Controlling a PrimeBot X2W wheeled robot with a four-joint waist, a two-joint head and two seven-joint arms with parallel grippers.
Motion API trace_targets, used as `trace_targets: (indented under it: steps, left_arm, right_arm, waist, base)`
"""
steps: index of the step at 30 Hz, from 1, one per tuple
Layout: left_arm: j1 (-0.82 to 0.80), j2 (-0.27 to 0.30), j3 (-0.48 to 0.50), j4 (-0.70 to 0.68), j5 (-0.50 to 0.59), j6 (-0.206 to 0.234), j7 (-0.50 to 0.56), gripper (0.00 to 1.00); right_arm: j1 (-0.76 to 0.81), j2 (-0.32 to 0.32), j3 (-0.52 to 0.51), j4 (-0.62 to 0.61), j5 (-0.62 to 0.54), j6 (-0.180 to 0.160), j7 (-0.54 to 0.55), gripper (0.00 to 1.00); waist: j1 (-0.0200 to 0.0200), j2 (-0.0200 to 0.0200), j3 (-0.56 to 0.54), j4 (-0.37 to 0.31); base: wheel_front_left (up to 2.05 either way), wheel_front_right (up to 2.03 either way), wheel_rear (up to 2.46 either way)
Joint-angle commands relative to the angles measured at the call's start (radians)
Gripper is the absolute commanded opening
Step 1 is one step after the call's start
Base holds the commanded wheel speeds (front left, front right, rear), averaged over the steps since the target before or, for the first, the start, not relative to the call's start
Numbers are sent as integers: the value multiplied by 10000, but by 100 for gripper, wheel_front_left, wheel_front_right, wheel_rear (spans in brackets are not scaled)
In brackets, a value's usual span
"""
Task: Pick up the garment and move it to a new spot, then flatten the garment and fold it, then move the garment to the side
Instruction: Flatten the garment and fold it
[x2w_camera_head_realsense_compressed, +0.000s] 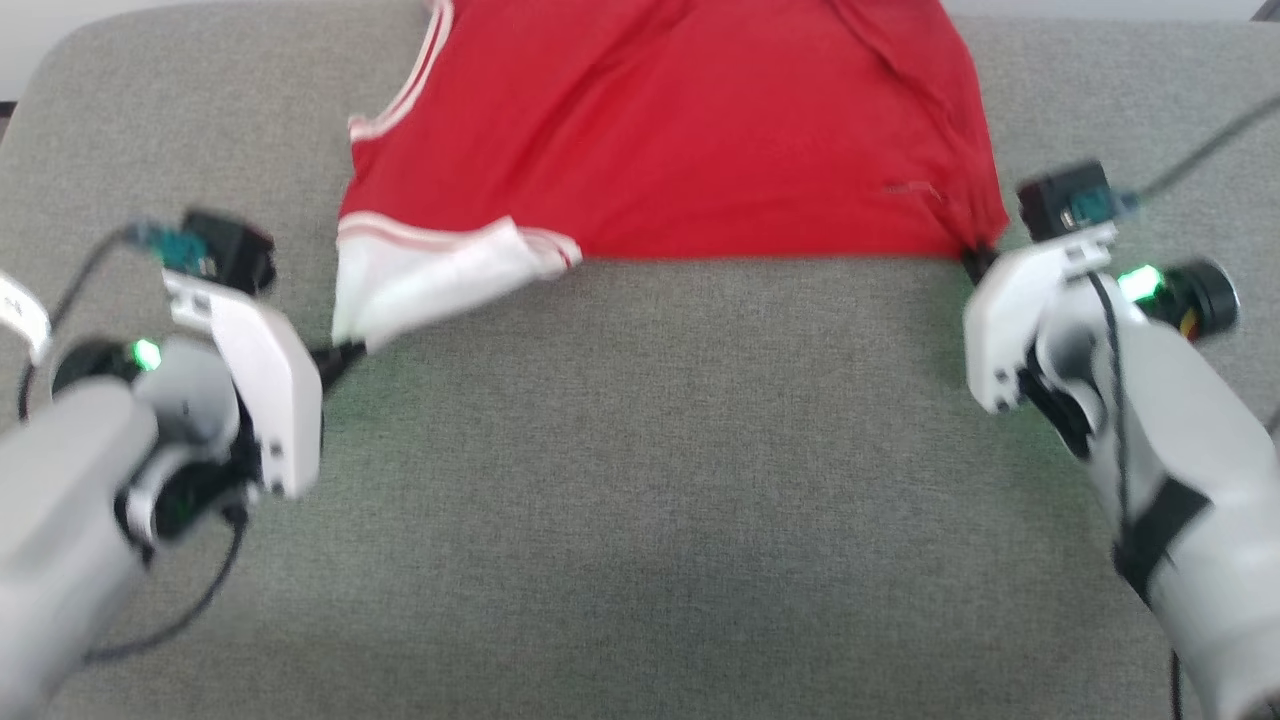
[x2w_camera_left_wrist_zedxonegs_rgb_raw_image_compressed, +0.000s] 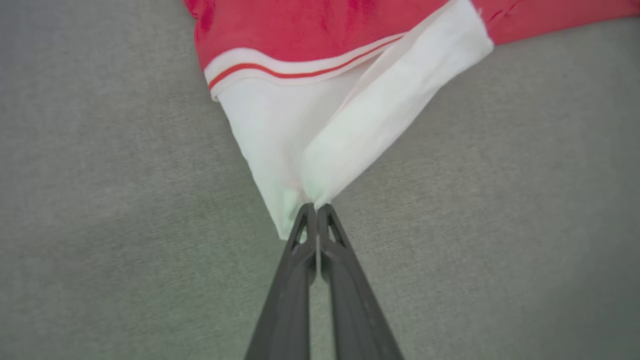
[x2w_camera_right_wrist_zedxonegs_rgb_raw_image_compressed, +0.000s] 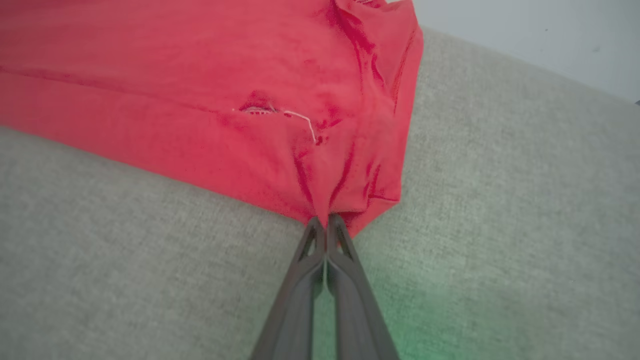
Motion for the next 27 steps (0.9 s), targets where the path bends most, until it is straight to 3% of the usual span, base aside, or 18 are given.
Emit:
trace_targets:
  steps: [1,2,4,14,20,27]
  left_arm:
    - [490,298,-2,-649,-151,343,32,0]
    - [1042,689,-23,-1497,-325,786,34,0]
    - [1532,1118,-18,-2306,-447,1244,5,0]
    - [3738,2687,-253,-5455,-1017,3031,-245,0]
    - [4703,3246,-452,-6374,-1299,3752,-403,0]
    - [5360,3602,-421,-6943,-1684,4286,-707,0]
  right_arm:
    - [591,-309,127,-580,315,-7,307,0]
    - [1361,-603,241,-1501,712,-7,744,0]
    - [2196,-932,320,-2544,998,-5,1279,0]
    - [6737,-1884,-881,-8511,1637,-5,4521,0]
    - [8959,-1939,-1519,-11227,1914,-5,6225,0]
    - [10498,-1736,-2066,-12811,2325,-5,7336,0]
  waist:
    - [0,0,-58,-34]
    - [0,0,-92,-33]
    - [0,0,-127,-61]
    - [0,0,-348,-127]
    - [0,0,-410,-118]
    - [0,0,-437,-131]
  base:
    - [0,0,0]
    - [0,0,0]
    - [0,0,0]
    - [0,0,0]
    - [0,0,0]
    - [0,0,0]
